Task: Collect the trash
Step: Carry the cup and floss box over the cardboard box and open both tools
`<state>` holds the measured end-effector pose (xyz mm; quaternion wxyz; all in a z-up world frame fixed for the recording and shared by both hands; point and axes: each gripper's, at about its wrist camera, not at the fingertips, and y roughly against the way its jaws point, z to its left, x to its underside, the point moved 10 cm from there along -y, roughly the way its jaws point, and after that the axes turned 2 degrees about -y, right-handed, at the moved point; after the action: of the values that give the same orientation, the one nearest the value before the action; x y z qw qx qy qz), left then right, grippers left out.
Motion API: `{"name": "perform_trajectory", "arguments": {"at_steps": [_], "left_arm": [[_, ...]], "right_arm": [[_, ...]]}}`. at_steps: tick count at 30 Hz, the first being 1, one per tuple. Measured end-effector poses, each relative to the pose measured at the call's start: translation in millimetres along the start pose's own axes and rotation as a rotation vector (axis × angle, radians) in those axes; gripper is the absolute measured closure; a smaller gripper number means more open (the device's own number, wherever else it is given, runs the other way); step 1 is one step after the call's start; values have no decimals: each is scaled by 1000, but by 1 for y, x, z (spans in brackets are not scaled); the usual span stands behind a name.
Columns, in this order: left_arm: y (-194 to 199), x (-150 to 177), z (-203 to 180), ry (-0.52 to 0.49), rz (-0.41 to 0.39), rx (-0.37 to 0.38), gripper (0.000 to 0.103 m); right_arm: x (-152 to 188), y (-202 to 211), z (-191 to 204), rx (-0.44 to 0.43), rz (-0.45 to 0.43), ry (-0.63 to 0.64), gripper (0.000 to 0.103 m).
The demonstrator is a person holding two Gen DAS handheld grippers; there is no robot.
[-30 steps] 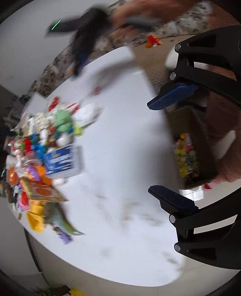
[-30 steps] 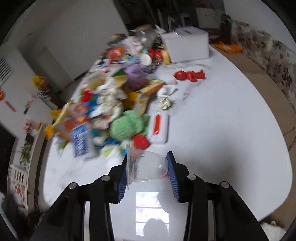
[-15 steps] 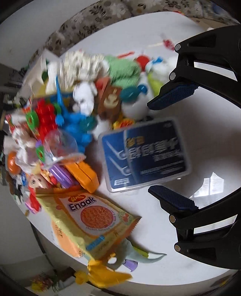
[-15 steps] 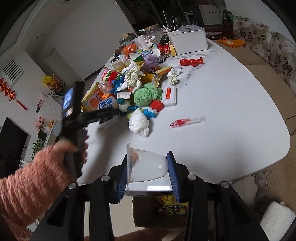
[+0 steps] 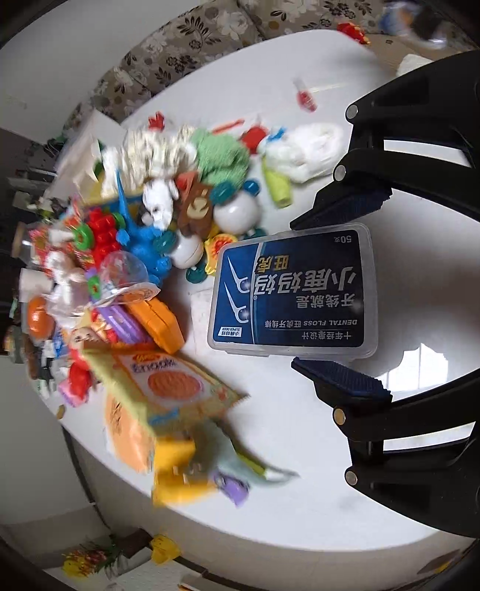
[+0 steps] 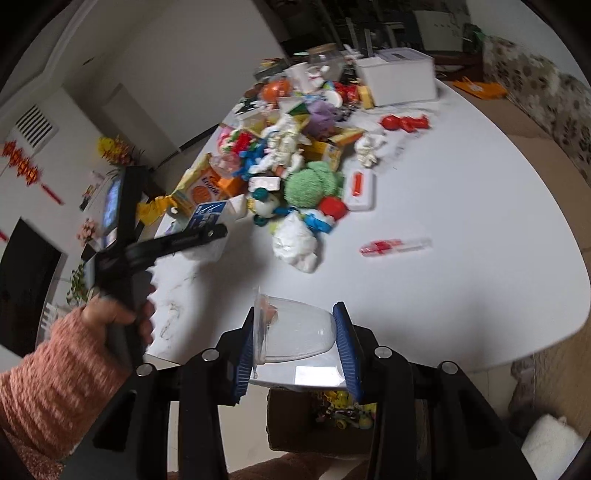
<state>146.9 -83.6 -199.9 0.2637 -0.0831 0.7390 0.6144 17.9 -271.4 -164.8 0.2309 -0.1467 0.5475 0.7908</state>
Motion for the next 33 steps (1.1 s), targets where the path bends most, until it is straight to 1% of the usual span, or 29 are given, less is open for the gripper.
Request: {"name": "perform_trajectory", "arguments": {"at_steps": [2,4,6,8,10,12,13,15,16,17,19,21,23,25,26,27,28,29,31,33], "left_arm": [[23,12,-1,-15,-19,5,37],[48,31,0,-38,-28,12,37],[66,48,3,-48,-30,32,37],[84,75,3,-59,-24,72,37],[93,102,2,-68,1,106,37],[95,136,-2,-91,54,123,37],[92,154,-3,-112,94,126,37],[82,192,-9,-143,189,140,37],[77,206,-11,-149,219,149,37],[66,226,-14,-161,268,155,37],[45,250,-15,-169,320,157,37],[16,275,-18,-153,380,169,37],[-14,293,-20,-138,415,167,37],[-56,317,-21,-126,482,142,37],[-75,328,-22,-116,518,138,37],[-89,337,-22,-112,549,128,37],[-105,349,-23,-106,596,120,37],[-115,358,-23,-107,640,112,37],[-136,384,-24,-117,764,103,36],[-145,397,-22,-94,833,100,36]], "right_arm": [[-2,-5,9,-7,5,29,63],[-1,-11,19,-16,19,58,63],[3,-18,29,-28,47,91,63],[11,-23,38,-34,72,130,63],[23,-28,46,-44,108,180,63],[38,-32,53,-48,143,228,63],[49,-32,54,-47,166,255,63],[71,-33,55,-45,211,297,63],[86,-34,54,-44,241,321,63],[99,-36,52,-41,265,336,63],[131,-47,38,-21,331,343,63],[157,-64,22,5,388,321,63],[188,-92,-4,46,453,246,63],[212,-122,-29,85,504,188,63],[223,-137,-40,115,529,179,61],[234,-152,-54,161,556,171,45],[242,-162,-62,181,583,156,38],[253,-172,-71,197,625,136,40],[269,-186,-86,237,694,100,41],[272,-190,-93,261,709,84,41]]}}
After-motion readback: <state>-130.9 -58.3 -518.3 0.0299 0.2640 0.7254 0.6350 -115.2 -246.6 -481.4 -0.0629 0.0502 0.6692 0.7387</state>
